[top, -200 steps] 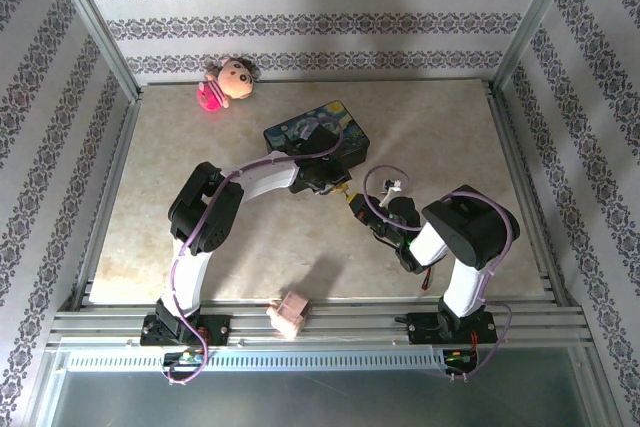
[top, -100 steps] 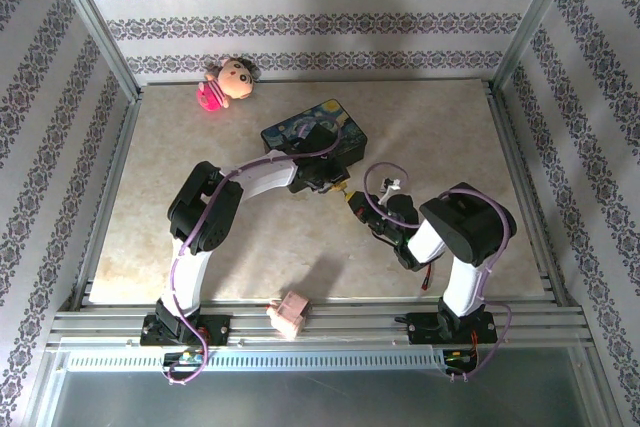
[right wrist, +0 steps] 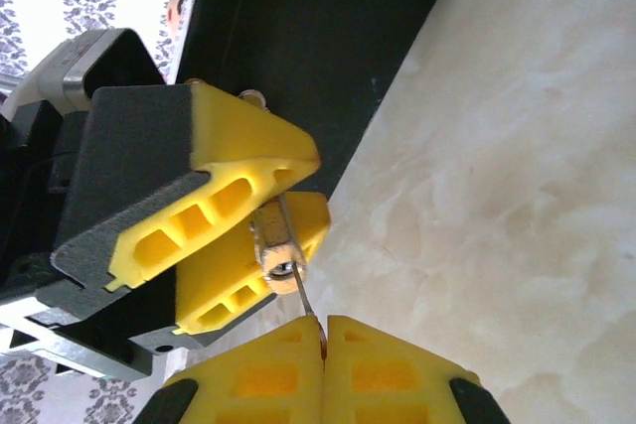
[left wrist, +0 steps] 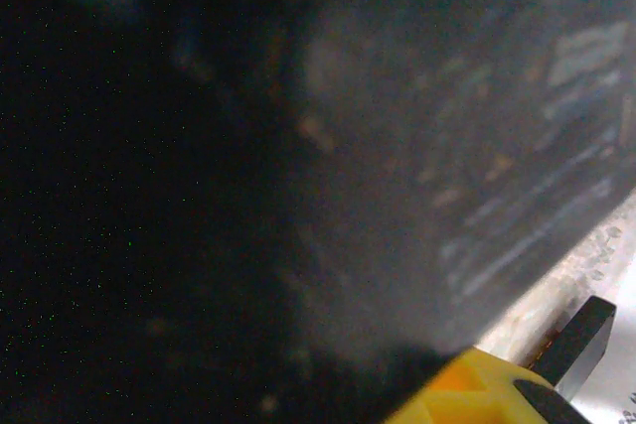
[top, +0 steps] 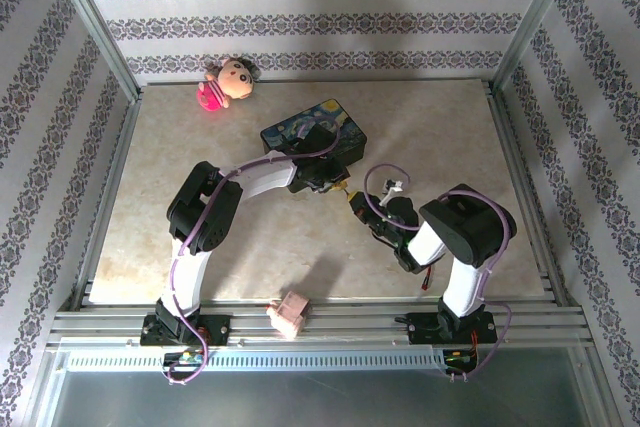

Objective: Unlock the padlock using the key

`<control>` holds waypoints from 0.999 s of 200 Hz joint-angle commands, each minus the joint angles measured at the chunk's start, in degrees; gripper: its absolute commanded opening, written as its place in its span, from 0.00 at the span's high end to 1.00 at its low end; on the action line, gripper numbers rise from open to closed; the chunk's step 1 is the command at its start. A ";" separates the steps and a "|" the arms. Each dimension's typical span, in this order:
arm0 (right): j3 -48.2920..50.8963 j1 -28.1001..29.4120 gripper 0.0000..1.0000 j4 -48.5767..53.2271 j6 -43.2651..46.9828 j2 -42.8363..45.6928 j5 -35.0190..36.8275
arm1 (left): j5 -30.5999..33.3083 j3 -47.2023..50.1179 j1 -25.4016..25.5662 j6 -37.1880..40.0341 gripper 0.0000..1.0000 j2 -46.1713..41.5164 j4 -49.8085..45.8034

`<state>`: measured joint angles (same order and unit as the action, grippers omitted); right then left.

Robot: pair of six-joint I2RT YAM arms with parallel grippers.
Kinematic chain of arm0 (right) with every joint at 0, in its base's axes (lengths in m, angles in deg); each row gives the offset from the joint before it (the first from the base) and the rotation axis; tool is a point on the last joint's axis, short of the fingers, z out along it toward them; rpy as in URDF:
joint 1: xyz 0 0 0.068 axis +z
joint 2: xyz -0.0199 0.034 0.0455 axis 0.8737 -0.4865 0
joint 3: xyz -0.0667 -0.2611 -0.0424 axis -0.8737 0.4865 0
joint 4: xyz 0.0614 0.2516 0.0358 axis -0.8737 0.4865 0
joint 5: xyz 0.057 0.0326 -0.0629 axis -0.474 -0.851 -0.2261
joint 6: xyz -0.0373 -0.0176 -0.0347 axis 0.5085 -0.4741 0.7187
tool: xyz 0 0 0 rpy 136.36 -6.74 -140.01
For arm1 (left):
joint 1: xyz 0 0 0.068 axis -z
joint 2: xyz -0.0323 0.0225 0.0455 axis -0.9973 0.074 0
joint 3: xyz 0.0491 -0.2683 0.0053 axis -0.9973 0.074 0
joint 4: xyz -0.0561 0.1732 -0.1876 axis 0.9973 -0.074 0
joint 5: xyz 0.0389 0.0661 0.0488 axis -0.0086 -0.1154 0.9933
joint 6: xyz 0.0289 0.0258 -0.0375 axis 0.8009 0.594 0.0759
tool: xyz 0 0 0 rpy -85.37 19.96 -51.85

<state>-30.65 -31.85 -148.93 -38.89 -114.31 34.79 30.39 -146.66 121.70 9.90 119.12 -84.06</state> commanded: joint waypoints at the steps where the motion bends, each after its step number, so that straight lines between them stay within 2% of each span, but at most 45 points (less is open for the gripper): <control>1: 1.29 0.49 1.00 -1.78 0.77 1.23 4.58 | -4.79 2.85 0.18 -5.94 0.79 1.15 -4.41; 50: -0.46 1.75 1.00 -1.85 1.07 0.45 3.03 | -4.97 3.62 0.18 -7.20 0.79 1.16 -3.18; 108: 0.37 1.99 1.00 -1.83 2.33 4.11 1.61 | -4.88 4.26 0.18 -8.45 0.79 0.85 -1.70; 200: 0.30 2.34 1.00 -1.85 1.69 2.60 2.46 | -5.34 4.78 0.18 -8.71 0.79 0.73 -0.93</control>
<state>-30.32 -30.23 -148.75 -38.23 -111.40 37.04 30.06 -144.83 121.68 6.55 118.20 -81.20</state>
